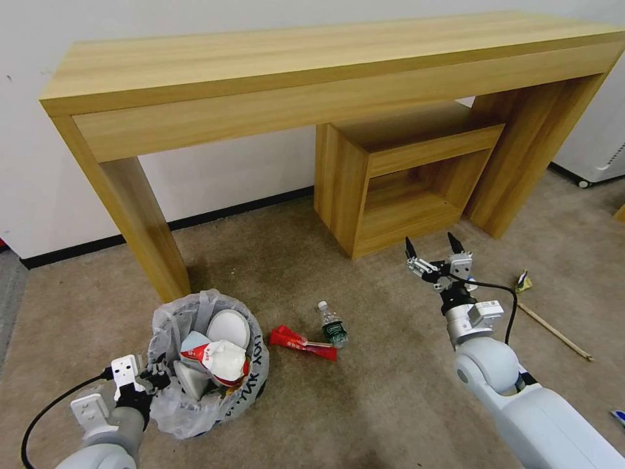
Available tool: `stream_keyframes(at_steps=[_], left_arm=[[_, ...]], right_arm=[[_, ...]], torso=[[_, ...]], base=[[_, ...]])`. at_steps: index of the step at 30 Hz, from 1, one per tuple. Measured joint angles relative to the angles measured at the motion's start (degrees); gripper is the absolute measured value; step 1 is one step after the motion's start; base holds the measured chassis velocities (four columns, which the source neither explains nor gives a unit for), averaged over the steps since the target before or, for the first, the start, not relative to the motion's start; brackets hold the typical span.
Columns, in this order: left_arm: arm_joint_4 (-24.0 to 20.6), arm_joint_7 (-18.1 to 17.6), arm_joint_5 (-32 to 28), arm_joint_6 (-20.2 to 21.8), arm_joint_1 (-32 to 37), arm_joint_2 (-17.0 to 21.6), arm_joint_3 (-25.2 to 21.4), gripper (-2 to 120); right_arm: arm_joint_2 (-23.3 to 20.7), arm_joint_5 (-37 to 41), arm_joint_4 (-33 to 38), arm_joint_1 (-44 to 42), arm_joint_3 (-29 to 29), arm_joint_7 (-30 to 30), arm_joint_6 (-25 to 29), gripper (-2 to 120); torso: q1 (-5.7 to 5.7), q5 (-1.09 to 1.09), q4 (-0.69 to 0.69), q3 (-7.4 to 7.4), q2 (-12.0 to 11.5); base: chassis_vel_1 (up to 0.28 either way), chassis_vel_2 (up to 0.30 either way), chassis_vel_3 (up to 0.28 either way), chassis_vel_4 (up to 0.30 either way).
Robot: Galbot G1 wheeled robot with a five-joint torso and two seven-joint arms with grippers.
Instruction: Pick up the trash bin and place the garbage on the floor into it.
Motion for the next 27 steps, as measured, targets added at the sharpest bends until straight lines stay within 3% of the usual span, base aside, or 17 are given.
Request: stream_keyframes(at_steps=[16,27], left_arm=[[0.2,0.0,0.0,0.0,-0.1,-0.2,0.1,0],[0.4,0.0,0.1,0.0,-0.3,-0.9,-0.3,0]], right_arm=[[-1.8,1.7,0.5,1.5,-5.1,-3.1,0.6,100],[-4.2,10.9,-0.1,9.5,-18.4,-0.3,-8.7,100]], torso=[[-0.01,-0.01,0.00,0.00,0.0],[0.00,0.01,0.00,0.01,0.0]], base=[[0.000,0.000,0.000,0.000],[0.000,0.000,0.000,0.000]])
